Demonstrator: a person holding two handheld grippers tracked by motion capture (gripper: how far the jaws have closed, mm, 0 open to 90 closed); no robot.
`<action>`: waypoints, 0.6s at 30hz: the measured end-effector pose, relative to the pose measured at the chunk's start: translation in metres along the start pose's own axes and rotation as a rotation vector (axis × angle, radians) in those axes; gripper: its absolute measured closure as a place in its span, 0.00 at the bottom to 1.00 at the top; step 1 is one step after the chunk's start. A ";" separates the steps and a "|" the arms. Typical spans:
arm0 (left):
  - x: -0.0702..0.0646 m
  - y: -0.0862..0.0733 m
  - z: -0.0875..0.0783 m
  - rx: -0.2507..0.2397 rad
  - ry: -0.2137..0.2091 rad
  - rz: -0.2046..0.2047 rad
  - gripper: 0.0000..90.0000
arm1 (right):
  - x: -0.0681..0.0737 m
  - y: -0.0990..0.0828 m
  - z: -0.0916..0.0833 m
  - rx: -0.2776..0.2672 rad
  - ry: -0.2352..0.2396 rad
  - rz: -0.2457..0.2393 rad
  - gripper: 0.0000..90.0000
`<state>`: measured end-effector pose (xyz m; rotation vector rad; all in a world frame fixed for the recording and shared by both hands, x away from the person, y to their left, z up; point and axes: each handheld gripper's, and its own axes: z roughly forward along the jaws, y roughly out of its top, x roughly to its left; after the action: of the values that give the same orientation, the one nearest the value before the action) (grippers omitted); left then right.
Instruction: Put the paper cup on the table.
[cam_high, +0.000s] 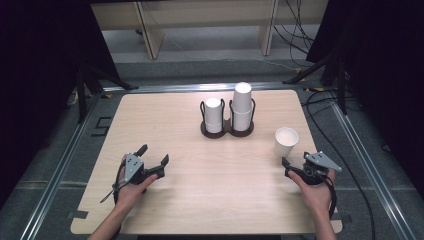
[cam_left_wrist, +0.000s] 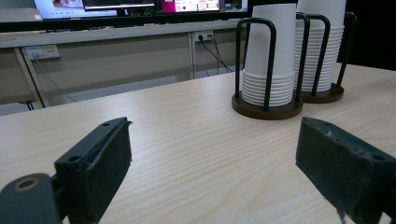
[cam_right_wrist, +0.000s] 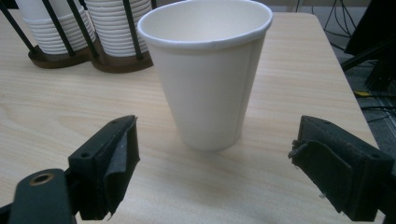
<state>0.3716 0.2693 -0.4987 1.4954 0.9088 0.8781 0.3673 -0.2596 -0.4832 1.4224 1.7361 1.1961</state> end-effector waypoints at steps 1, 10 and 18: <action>0.000 0.000 0.000 0.000 0.001 0.000 0.11 | -0.004 -0.001 0.001 -0.025 0.002 -0.047 0.16; 0.000 0.000 0.000 0.006 0.000 -0.006 0.11 | -0.006 -0.009 -0.015 -0.051 -0.015 -0.023 0.16; 0.001 -0.001 0.002 -0.017 -0.012 -0.014 0.11 | -0.004 -0.015 -0.024 -0.132 -0.004 0.000 0.16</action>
<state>0.3741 0.2694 -0.4997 1.4773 0.8998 0.8636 0.3411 -0.2704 -0.4870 1.3458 1.6231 1.2813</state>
